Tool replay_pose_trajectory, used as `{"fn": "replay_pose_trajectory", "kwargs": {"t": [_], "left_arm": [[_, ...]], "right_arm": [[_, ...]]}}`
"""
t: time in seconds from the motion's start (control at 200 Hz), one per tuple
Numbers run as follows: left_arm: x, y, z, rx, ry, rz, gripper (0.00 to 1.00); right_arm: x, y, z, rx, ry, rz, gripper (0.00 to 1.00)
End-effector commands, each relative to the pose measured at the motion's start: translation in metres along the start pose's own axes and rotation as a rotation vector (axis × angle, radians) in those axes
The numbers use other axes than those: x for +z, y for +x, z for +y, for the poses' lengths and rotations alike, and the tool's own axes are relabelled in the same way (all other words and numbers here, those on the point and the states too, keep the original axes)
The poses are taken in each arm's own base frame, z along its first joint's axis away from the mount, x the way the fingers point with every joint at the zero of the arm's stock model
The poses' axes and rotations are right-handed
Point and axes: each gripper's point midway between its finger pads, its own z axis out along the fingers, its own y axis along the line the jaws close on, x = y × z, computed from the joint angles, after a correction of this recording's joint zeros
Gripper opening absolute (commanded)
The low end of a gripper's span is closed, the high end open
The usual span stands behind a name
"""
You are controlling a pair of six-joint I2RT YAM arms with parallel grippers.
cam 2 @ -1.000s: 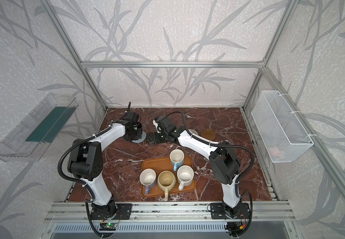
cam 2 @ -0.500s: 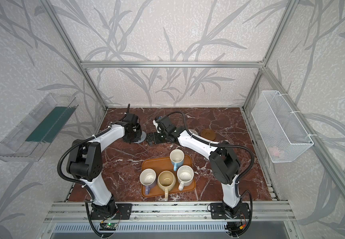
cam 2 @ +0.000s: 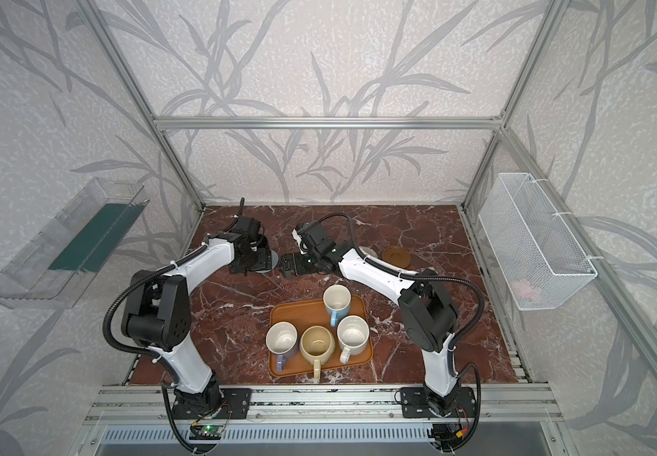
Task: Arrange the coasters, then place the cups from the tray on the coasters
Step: 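Lower the black mug onto the blue-grey woven coaster with the left gripper, then release the black mug and raise the left gripper while the right gripper nears the tray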
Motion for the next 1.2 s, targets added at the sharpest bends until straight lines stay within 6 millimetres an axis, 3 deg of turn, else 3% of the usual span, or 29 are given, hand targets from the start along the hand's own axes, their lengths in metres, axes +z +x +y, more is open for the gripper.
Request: {"fn": "replay_pose_trajectory", "kwargs": {"t": [0.0, 0.285, 0.455, 0.475, 0.635, 0.855, 1.195], "left_arm": [[-0.028, -0.007, 0.002, -0.028, 0.028, -0.041, 0.96], [-0.077, -0.017, -0.003, -0.079, 0.106, -0.117, 0.99], [-0.109, -0.018, -0.014, -0.089, 0.222, -0.178, 0.99], [-0.113, -0.017, -0.016, -0.091, 0.241, -0.184, 0.99], [-0.143, -0.012, -0.032, -0.110, 0.375, -0.199, 0.99], [-0.178, -0.002, -0.052, -0.130, 0.545, -0.180, 0.99], [-0.201, 0.034, -0.081, -0.049, 0.705, -0.120, 0.99]], "right_arm": [[-0.019, -0.002, 0.002, -0.013, 0.026, -0.018, 0.99], [-0.042, 0.002, -0.004, -0.028, 0.081, -0.029, 0.99], [-0.066, 0.012, -0.001, -0.032, 0.093, -0.031, 0.99], [-0.077, 0.011, 0.004, -0.034, 0.078, -0.048, 0.99], [-0.107, 0.025, 0.009, -0.022, 0.062, -0.064, 0.99], [-0.142, 0.048, -0.008, -0.011, 0.146, -0.061, 0.99], [-0.156, 0.088, -0.038, 0.009, 0.270, -0.006, 0.99]]}}
